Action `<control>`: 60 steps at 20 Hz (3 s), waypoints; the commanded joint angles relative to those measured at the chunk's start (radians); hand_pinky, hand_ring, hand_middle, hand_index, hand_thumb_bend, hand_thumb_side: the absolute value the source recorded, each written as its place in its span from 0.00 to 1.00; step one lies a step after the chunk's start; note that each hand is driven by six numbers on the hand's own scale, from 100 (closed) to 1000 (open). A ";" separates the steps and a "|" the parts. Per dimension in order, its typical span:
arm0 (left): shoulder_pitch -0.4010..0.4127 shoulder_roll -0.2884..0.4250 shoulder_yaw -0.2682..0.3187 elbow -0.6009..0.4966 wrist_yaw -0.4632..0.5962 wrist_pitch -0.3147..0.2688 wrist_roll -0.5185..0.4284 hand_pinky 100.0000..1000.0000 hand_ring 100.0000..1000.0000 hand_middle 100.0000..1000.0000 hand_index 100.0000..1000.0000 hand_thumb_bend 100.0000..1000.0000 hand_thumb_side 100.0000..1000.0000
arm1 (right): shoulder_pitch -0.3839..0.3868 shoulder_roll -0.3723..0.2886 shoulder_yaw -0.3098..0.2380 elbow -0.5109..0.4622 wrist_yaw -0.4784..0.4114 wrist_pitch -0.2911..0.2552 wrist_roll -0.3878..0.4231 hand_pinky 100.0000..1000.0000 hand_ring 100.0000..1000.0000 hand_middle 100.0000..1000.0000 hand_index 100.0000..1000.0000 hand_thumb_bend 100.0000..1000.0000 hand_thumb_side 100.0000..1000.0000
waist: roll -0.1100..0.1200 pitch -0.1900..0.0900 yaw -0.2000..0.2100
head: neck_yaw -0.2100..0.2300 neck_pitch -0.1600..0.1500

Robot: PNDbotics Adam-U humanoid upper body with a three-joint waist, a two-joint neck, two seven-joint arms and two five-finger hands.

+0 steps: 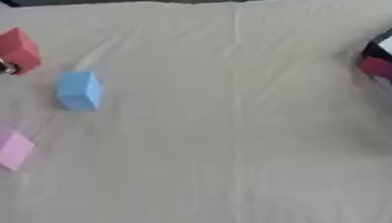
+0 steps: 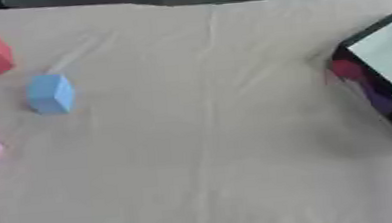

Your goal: Pick up the objects with one hand, pass them to the other hand, and then place them into the box on the other side of the table.

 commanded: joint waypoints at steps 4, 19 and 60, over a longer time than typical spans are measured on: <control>0.038 0.042 -0.023 -0.147 0.148 0.006 0.058 0.76 0.64 0.51 0.47 0.19 0.00 | -0.025 -0.072 -0.016 -0.033 -0.037 -0.018 -0.008 1.00 1.00 1.00 1.00 0.00 0.55 | 0.005 -0.038 0.005 | -0.024 -0.009; 0.217 -0.091 -0.080 -0.494 0.412 0.121 0.227 0.72 0.57 0.48 0.47 0.02 0.00 | -0.145 -0.210 0.021 -0.094 -0.090 -0.043 0.026 1.00 1.00 1.00 1.00 0.00 0.46 | 0.013 -0.074 0.005 | -0.086 0.041; 0.352 -0.428 -0.221 -0.733 0.278 -0.042 0.417 0.63 0.48 0.43 0.46 0.00 0.00 | -0.502 -0.186 0.373 -0.068 0.177 -0.050 0.402 1.00 1.00 1.00 1.00 0.00 0.01 | -0.010 -0.104 0.014 | -0.145 0.065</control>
